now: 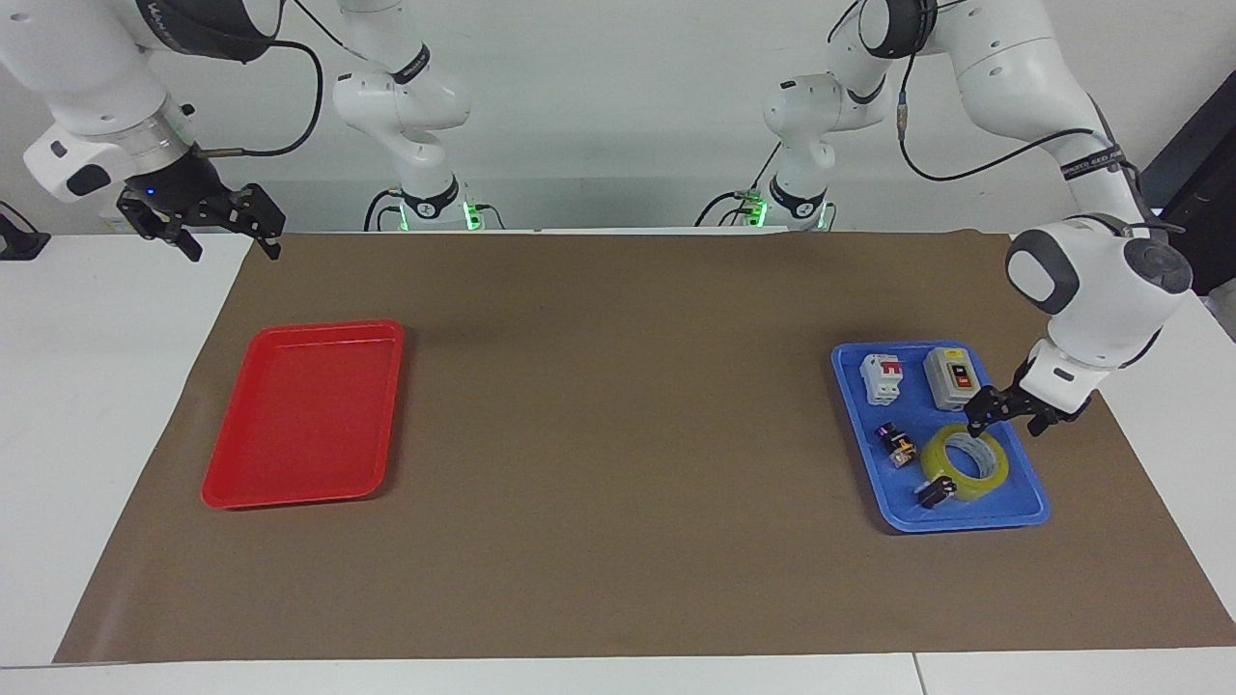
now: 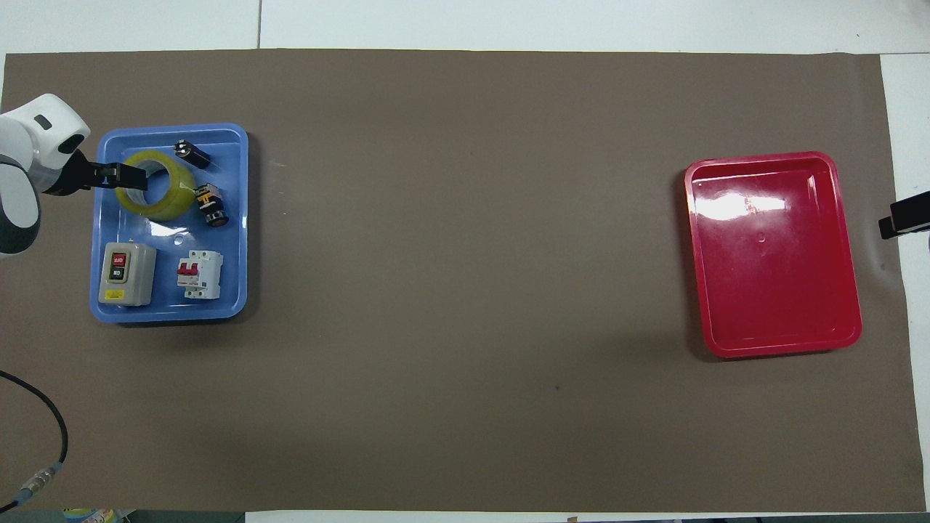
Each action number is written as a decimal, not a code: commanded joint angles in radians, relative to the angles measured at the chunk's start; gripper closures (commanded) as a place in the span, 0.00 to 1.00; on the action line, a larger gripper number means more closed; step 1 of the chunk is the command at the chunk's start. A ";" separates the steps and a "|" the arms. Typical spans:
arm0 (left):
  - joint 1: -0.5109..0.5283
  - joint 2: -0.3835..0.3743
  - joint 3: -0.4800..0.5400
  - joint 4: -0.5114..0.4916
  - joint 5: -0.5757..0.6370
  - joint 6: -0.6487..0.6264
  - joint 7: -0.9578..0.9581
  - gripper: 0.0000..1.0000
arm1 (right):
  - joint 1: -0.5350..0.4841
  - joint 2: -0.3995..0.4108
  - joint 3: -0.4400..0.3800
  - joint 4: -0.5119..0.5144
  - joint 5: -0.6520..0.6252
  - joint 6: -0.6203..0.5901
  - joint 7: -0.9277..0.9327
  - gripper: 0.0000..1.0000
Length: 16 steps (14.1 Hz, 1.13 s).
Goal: Place and move tape with both arms
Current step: 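Reach the left gripper down and grasp the yellow tape roll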
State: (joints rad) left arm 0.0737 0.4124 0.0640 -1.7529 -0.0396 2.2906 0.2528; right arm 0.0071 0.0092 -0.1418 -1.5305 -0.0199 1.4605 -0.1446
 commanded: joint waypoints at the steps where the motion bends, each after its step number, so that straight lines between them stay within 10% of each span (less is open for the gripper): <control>1: 0.008 0.034 -0.006 -0.005 0.001 0.070 0.006 0.01 | -0.007 -0.011 0.002 -0.011 0.008 -0.002 -0.001 0.00; 7: 0.003 0.065 -0.004 -0.029 0.001 0.098 -0.038 0.15 | -0.006 -0.011 0.002 -0.011 0.008 -0.002 -0.001 0.00; 9: 0.009 0.060 -0.004 -0.040 0.000 0.093 -0.046 0.88 | -0.006 -0.011 0.002 -0.011 0.008 -0.002 -0.001 0.00; 10: 0.015 0.056 -0.004 -0.054 0.000 0.093 -0.049 1.00 | -0.006 -0.011 0.002 -0.011 0.008 -0.002 -0.001 0.00; 16: 0.024 -0.030 -0.003 -0.045 -0.040 0.034 -0.060 1.00 | -0.001 -0.012 0.004 -0.011 0.008 -0.002 -0.003 0.00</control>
State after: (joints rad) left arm 0.0918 0.4528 0.0637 -1.7760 -0.0646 2.3587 0.2013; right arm 0.0079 0.0092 -0.1406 -1.5305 -0.0199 1.4605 -0.1446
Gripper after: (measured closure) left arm 0.784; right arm 0.000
